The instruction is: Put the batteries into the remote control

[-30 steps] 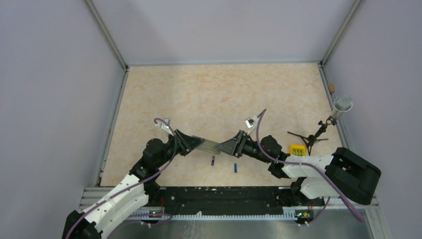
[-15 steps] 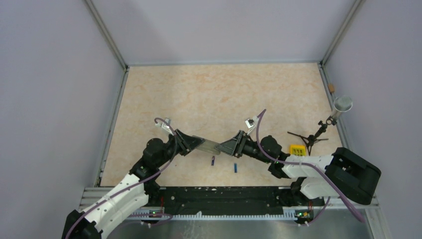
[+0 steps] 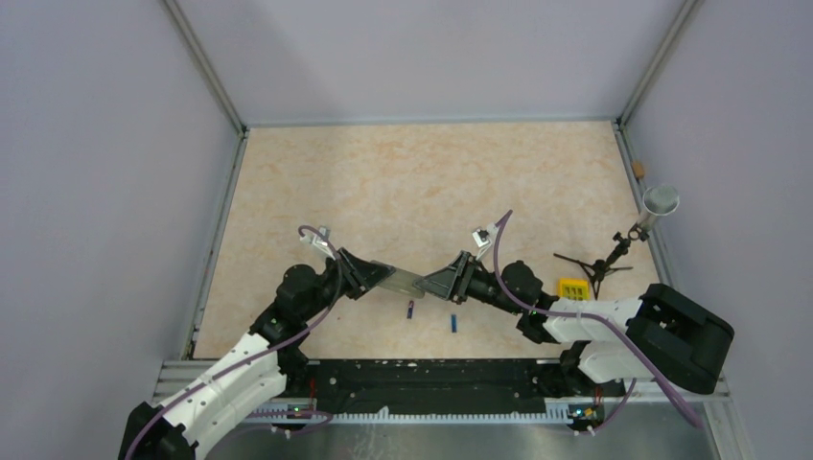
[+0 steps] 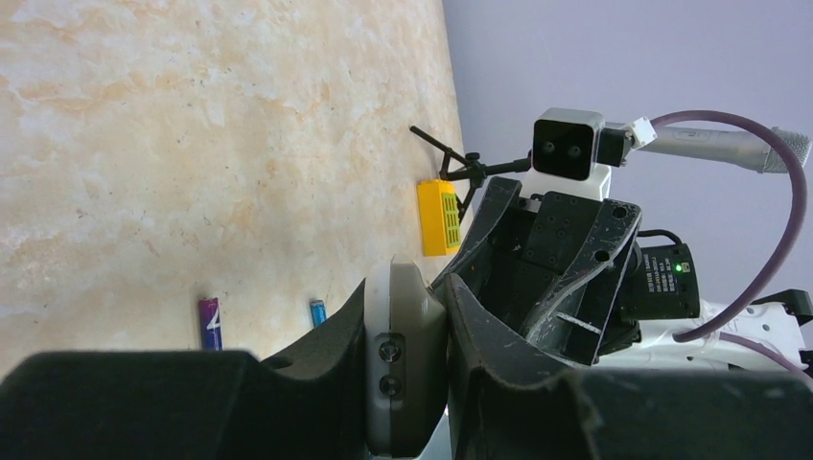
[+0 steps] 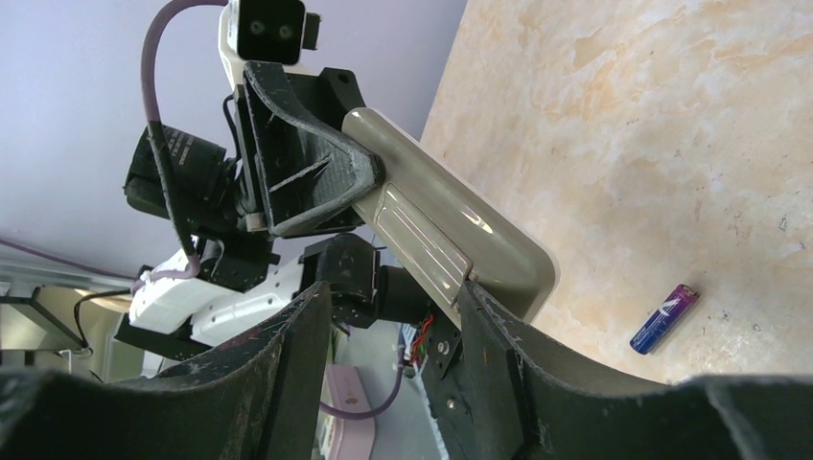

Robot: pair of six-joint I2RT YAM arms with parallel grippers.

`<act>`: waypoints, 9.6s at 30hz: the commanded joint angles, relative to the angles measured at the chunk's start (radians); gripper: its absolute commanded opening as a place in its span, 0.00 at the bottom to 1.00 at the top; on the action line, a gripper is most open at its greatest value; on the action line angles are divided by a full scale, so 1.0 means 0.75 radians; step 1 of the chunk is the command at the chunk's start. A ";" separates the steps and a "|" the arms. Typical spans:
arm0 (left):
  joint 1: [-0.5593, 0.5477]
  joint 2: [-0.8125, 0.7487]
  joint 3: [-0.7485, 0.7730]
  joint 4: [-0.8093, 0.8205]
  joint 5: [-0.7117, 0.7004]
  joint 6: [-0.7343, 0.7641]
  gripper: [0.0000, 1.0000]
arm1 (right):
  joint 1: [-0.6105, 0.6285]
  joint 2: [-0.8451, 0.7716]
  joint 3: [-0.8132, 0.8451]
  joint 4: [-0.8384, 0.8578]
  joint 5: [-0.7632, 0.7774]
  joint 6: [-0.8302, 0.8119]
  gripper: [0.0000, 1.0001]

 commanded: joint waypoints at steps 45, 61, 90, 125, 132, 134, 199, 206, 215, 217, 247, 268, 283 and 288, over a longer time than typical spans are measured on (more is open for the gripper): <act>-0.035 0.060 0.066 -0.033 0.068 0.044 0.00 | 0.028 -0.124 0.047 0.082 -0.048 -0.030 0.50; -0.035 0.035 0.083 -0.073 0.023 0.061 0.00 | 0.029 -0.167 0.017 0.014 -0.010 -0.058 0.50; -0.032 0.266 0.140 0.047 0.002 0.074 0.00 | -0.058 -0.053 -0.054 0.071 -0.030 -0.065 0.50; 0.041 1.060 0.456 0.372 0.206 0.120 0.00 | -0.486 0.172 -0.133 0.159 -0.229 -0.106 0.50; 0.041 1.124 0.493 0.377 0.211 0.134 0.00 | -0.487 0.019 -0.104 -0.154 -0.100 -0.225 0.50; 0.040 1.135 0.498 0.380 0.215 0.136 0.00 | -0.487 -0.012 -0.092 -0.241 -0.065 -0.250 0.50; 0.073 0.076 0.006 -0.213 0.213 0.216 0.00 | 0.151 -0.093 0.397 -1.580 0.475 -0.638 0.49; 0.074 -0.036 -0.023 -0.269 0.213 0.223 0.00 | 0.247 0.080 0.493 -1.664 0.568 -0.576 0.46; 0.074 -0.160 -0.031 -0.386 0.178 0.267 0.00 | 0.309 0.217 0.573 -1.752 0.642 -0.505 0.37; 0.073 -0.169 -0.024 -0.398 0.170 0.277 0.00 | 0.320 0.243 0.589 -1.764 0.652 -0.498 0.35; 0.074 -0.133 0.011 -0.417 0.101 0.305 0.00 | 0.158 0.416 0.781 -1.834 0.782 -0.808 0.00; 0.073 -0.026 0.032 -0.363 0.083 0.300 0.00 | -0.052 0.522 0.860 -1.711 0.714 -0.925 0.10; 0.074 -0.036 0.029 -0.365 0.074 0.300 0.00 | -0.050 0.389 0.867 -1.745 0.707 -0.886 0.32; 0.073 -0.084 0.042 -0.412 0.028 0.315 0.00 | -0.022 0.307 0.874 -1.756 0.695 -0.871 0.34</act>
